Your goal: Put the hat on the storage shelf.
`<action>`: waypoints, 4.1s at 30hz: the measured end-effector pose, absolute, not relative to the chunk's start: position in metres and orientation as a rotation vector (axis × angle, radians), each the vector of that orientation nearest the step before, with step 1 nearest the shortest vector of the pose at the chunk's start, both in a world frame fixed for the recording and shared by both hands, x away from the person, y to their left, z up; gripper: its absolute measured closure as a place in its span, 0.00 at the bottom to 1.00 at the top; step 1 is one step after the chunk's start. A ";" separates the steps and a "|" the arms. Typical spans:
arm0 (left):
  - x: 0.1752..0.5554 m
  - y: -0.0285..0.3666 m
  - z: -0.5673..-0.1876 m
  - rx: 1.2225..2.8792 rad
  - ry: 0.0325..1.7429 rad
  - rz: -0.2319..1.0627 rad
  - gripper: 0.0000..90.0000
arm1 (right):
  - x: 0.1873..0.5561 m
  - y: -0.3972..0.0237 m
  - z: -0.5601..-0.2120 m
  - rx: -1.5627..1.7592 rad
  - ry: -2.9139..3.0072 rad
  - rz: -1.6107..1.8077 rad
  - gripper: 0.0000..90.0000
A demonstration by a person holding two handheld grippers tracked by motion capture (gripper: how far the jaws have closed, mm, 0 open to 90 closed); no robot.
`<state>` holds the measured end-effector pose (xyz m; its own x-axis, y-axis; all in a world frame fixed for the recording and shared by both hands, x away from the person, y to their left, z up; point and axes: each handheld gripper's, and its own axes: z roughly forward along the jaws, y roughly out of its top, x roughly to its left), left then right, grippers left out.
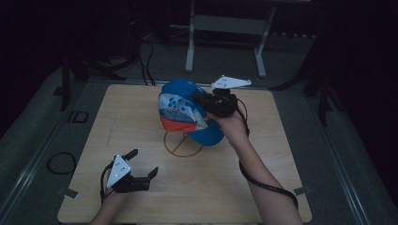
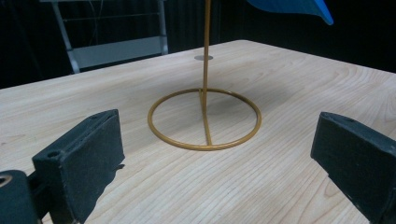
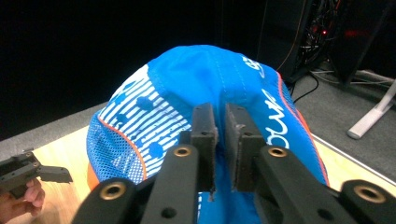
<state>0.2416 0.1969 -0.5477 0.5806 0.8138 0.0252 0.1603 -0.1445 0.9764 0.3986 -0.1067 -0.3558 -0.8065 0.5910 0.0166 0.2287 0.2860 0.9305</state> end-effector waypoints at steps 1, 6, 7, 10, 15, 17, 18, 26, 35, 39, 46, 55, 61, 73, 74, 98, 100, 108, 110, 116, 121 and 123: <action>0.242 0.197 -0.548 1.646 0.829 0.698 0.03 | 0.398 -0.105 -0.356 0.735 2.235 1.523 0.88; 0.242 0.197 -0.548 1.649 0.829 0.689 0.03 | 0.397 -0.098 -0.359 0.708 2.247 1.500 0.79; 0.242 0.197 -0.548 1.652 0.828 0.689 0.03 | 0.397 -0.097 -0.359 0.707 2.253 1.495 0.78; 0.242 0.197 -0.549 1.653 0.824 0.685 0.03 | 0.396 -0.094 -0.361 0.698 2.261 1.484 0.71; 0.242 0.197 -0.549 1.653 0.825 0.682 0.03 | 0.393 -0.094 -0.359 0.683 2.237 1.454 0.64; 0.242 0.197 -0.549 1.653 0.825 0.681 0.03 | 0.391 -0.096 -0.357 0.685 2.222 1.447 0.62; 0.242 0.197 -0.549 1.653 0.827 0.680 0.03 | 0.391 -0.097 -0.357 0.687 2.220 1.447 0.62; 0.242 0.198 -0.550 1.648 0.829 0.674 0.03 | 0.390 -0.104 -0.357 0.711 2.217 1.454 0.58; 0.242 0.197 -0.550 1.653 0.829 0.668 0.03 | 0.374 -0.118 -0.355 0.681 2.206 1.496 0.42; 0.242 0.198 -0.551 1.650 0.834 0.664 0.03 | 0.368 -0.129 -0.359 0.691 2.230 1.530 0.31; 0.241 0.198 -0.551 1.649 0.837 0.664 0.03 | 0.358 -0.148 -0.375 0.670 2.272 1.586 0.14; 0.241 0.198 -0.553 1.656 0.840 0.668 0.03 | 0.344 -0.167 -0.399 0.654 2.244 1.543 0.15; 0.241 0.198 -0.554 1.659 0.843 0.666 0.03 | 0.338 -0.180 -0.419 0.661 2.262 1.522 0.15; 0.241 0.198 -0.555 1.660 0.848 0.661 0.03 | 0.328 -0.194 -0.472 0.718 2.326 1.525 0.15; 0.241 0.198 -0.555 1.659 0.848 0.660 0.03 | 0.327 -0.195 -0.477 0.725 2.328 1.537 0.15; 0.243 0.198 -0.559 1.675 0.854 0.648 0.03 | 0.301 -0.219 -0.538 0.683 2.418 1.465 0.15; 0.243 0.197 -0.560 1.681 0.852 0.645 0.03 | 0.300 -0.222 -0.541 0.686 2.427 1.454 0.15; 0.243 0.197 -0.561 1.688 0.852 0.636 0.03 | 0.298 -0.231 -0.554 0.705 2.450 1.412 0.15; 0.243 0.197 -0.561 1.689 0.851 0.638 0.03 | 0.296 -0.233 -0.556 0.694 2.455 1.390 0.15; 0.243 0.197 -0.562 1.694 0.849 0.636 0.03 | 0.292 -0.245 -0.559 0.684 2.457 1.341 0.15; 0.243 0.197 -0.563 1.695 0.848 0.635 0.03 | 0.297 -0.251 -0.565 0.717 2.473 1.322 0.15; 0.243 0.197 -0.563 1.697 0.851 0.637 0.03 | 0.298 -0.253 -0.564 0.719 2.450 1.331 0.15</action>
